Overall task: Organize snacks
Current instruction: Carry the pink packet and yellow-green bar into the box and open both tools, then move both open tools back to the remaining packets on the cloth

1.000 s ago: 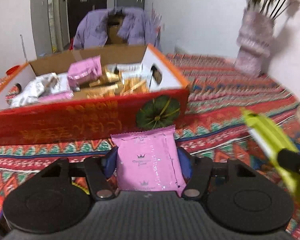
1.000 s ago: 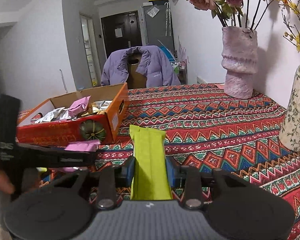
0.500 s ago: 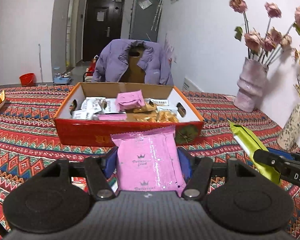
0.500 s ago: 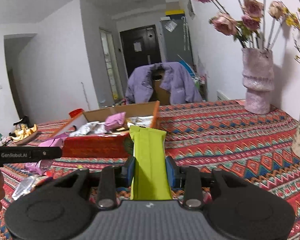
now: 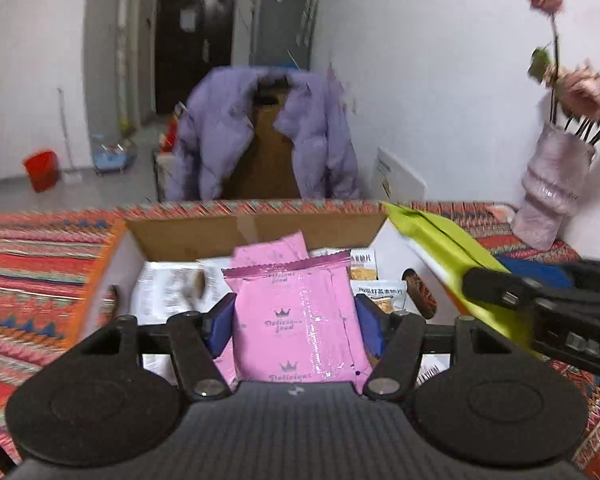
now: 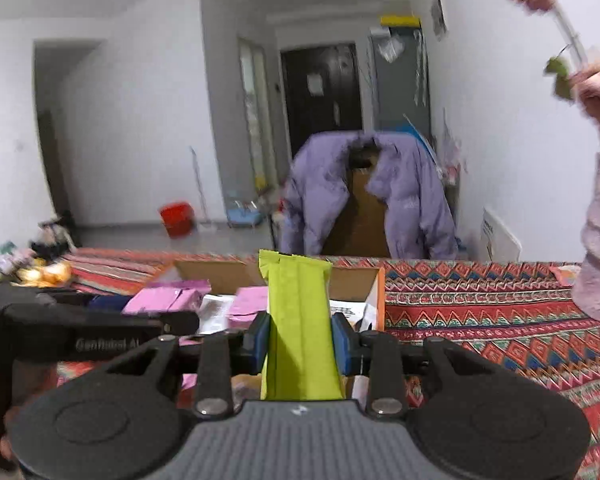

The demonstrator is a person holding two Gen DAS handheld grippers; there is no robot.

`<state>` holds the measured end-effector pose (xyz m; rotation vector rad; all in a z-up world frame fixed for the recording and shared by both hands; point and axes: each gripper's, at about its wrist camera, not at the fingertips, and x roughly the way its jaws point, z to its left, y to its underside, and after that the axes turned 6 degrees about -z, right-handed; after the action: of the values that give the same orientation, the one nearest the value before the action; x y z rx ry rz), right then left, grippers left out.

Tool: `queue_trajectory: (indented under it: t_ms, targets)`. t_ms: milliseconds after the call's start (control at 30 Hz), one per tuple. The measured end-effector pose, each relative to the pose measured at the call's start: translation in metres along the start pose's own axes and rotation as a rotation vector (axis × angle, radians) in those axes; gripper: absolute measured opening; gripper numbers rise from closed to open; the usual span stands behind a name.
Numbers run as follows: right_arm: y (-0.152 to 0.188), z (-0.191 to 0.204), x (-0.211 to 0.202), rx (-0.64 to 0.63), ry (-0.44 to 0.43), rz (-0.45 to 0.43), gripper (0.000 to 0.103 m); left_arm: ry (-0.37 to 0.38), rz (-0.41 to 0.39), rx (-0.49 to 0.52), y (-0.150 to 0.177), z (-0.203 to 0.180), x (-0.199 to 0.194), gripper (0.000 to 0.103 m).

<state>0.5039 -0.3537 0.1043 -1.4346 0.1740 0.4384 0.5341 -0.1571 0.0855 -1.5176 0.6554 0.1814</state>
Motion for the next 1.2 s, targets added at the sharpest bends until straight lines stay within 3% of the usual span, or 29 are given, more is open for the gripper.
queue_trajectory:
  t_ms: [233, 300, 367, 500, 667, 800, 833, 933, 1033, 1200]
  targets:
    - [0.004, -0.003, 0.093, -0.044, 0.118, 0.108, 0.033, -0.008, 0.114, 0.025, 0.024, 0.003, 0.064, 0.065]
    - [0.007, -0.003, 0.111, -0.064, 0.15, 0.135, 0.033, 0.002, 0.138, 0.014, 0.029, 0.008, 0.07, 0.08]
    - [0.008, -0.003, 0.119, -0.081, 0.173, 0.139, 0.038, 0.01, 0.129, 0.008, 0.03, 0.013, 0.068, 0.084]
    - [0.005, -0.006, 0.113, -0.055, 0.14, 0.117, 0.046, 0.015, 0.099, 0.019, 0.019, 0.021, 0.056, 0.088]
    - [-0.004, -0.008, 0.082, -0.021, 0.097, 0.088, 0.053, -0.008, 0.05, 0.011, 0.002, 0.031, 0.025, 0.089]
    - [-0.009, -0.009, 0.04, -0.002, 0.012, 0.06, 0.075, -0.026, -0.011, 0.025, -0.004, 0.044, -0.021, 0.089]
    - [-0.01, -0.008, 0.026, -0.005, 0.0, 0.053, 0.075, -0.029, -0.024, 0.03, -0.003, 0.048, -0.032, 0.09]
    - [-0.009, -0.004, -0.019, -0.016, -0.011, 0.009, 0.077, -0.044, -0.07, 0.056, 0.006, 0.06, -0.077, 0.096]
    - [-0.003, 0.001, -0.066, -0.015, -0.029, -0.038, 0.088, -0.094, -0.137, 0.061, 0.023, 0.073, -0.128, 0.096]
    - [0.023, 0.019, -0.135, -0.026, -0.062, -0.093, 0.093, -0.128, -0.214, 0.037, 0.059, 0.079, -0.203, 0.1]
